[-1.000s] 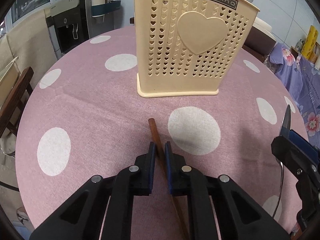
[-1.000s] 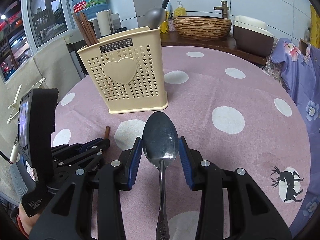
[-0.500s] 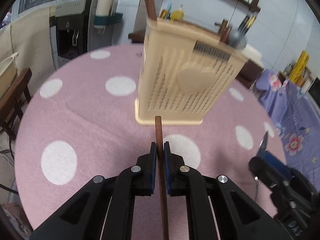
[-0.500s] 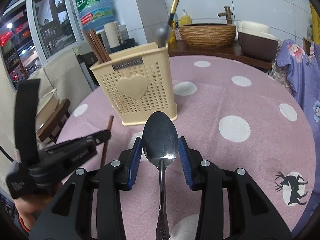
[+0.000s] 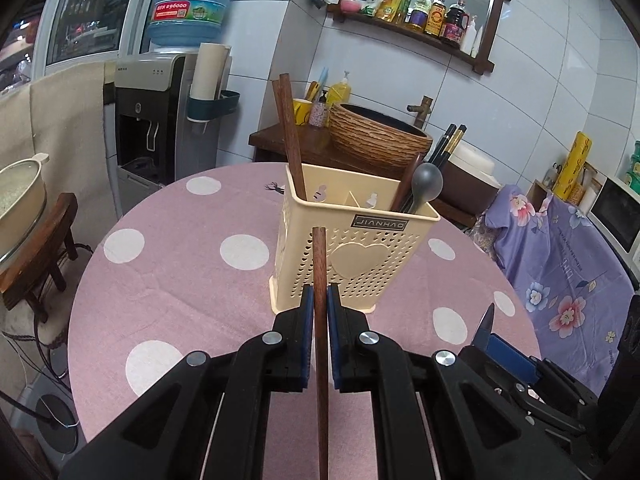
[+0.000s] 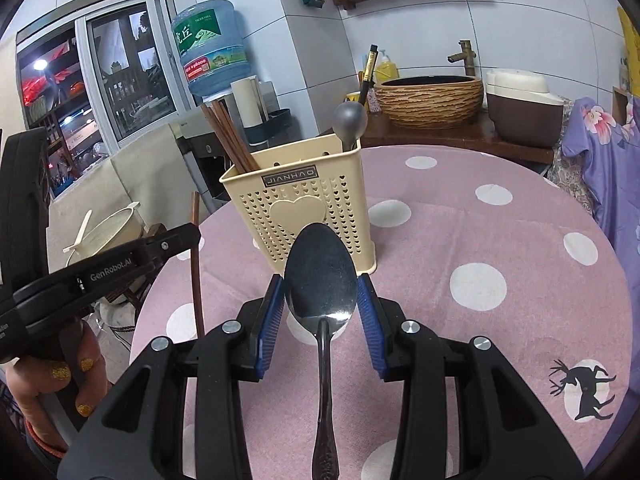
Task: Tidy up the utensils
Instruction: 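Lift the chopstick and metal spoon and carry them above the holder with both tools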
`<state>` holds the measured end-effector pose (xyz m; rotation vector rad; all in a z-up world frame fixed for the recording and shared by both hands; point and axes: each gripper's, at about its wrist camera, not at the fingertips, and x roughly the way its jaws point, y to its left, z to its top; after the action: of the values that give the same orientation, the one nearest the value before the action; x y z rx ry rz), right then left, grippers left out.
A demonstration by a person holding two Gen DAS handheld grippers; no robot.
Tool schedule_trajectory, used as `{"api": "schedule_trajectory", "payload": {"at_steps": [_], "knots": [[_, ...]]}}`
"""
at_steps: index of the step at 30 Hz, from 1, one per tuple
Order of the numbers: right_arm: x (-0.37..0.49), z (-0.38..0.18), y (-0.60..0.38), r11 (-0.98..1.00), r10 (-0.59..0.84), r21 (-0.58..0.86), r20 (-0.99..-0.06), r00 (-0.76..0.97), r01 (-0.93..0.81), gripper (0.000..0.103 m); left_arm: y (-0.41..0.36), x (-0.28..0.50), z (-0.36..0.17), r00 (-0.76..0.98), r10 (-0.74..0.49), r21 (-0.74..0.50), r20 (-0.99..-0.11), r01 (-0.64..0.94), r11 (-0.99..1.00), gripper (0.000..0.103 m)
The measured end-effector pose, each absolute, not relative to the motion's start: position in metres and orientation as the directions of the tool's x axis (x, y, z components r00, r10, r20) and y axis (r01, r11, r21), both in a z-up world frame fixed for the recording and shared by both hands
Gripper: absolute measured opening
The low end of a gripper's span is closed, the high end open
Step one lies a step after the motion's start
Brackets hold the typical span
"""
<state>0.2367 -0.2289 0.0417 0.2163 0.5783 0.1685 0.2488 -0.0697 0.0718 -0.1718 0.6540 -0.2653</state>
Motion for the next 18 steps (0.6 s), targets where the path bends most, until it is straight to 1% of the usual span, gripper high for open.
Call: {"api": "schedule_trajectory", "payload": {"at_steps": [18], "knots": [[0.24, 0.041, -0.227, 0.967, 0.212, 0.236, -0.545, 0.811, -0.094, 0.038, -0.06, 0.243, 0.085, 0.787, -0.298, -0.242, -0.541, 0.194, 0.951, 0.008]]}}
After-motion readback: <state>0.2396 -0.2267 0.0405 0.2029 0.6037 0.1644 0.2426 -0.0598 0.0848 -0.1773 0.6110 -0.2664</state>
